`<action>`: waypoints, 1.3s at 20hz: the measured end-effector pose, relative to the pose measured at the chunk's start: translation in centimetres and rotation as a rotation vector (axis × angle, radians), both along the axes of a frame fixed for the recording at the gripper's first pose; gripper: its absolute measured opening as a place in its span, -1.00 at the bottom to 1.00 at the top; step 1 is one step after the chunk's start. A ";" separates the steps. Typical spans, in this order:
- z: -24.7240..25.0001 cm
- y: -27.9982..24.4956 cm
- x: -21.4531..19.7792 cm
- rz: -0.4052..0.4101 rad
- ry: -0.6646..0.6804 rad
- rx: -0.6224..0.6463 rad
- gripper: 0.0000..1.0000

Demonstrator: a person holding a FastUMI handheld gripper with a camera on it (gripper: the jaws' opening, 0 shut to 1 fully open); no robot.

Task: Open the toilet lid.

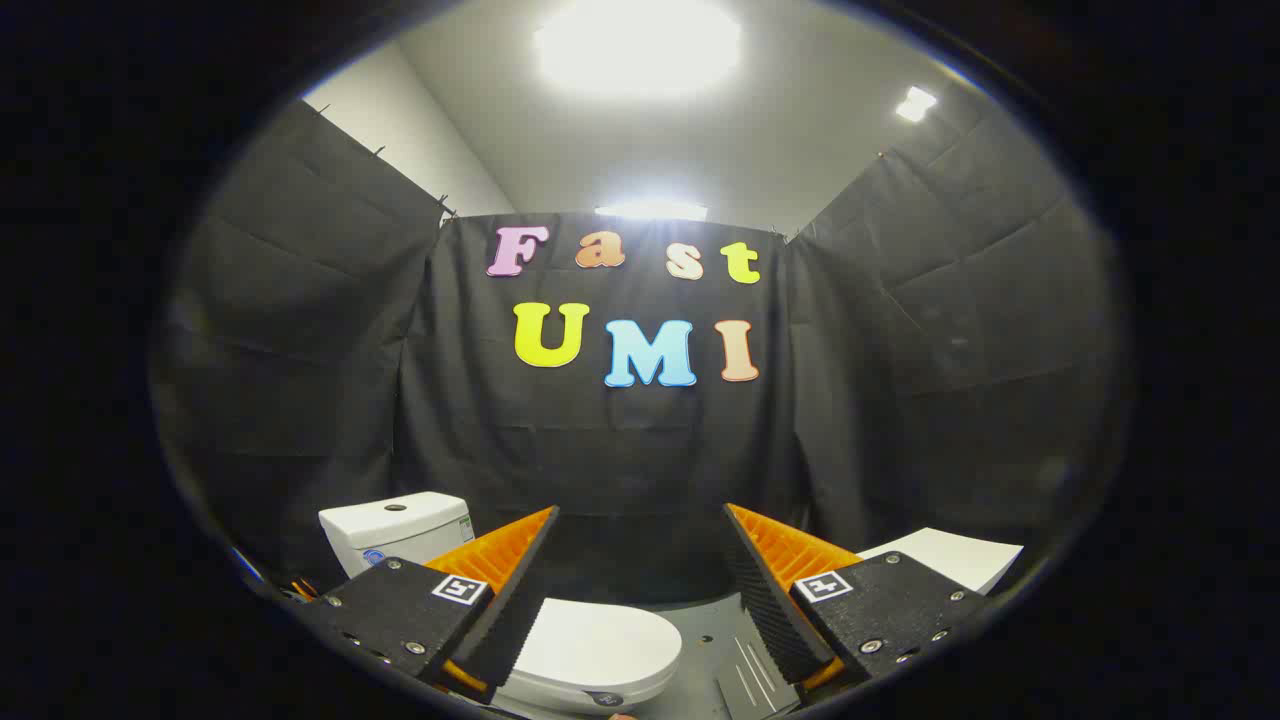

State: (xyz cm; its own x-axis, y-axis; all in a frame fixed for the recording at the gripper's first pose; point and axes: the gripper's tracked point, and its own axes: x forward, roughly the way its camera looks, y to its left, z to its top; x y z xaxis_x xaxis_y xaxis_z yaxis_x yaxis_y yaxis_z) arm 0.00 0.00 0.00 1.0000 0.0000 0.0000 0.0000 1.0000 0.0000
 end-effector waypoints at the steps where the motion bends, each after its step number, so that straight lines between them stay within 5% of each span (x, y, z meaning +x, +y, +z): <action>1: -0.1 0.0 0.0 0.002 -0.002 0.004 0.91; 16: -3.0 -1.3 1.4 -0.042 0.004 0.057 0.92; 26: -16.2 3.7 2.5 0.008 0.153 0.252 0.92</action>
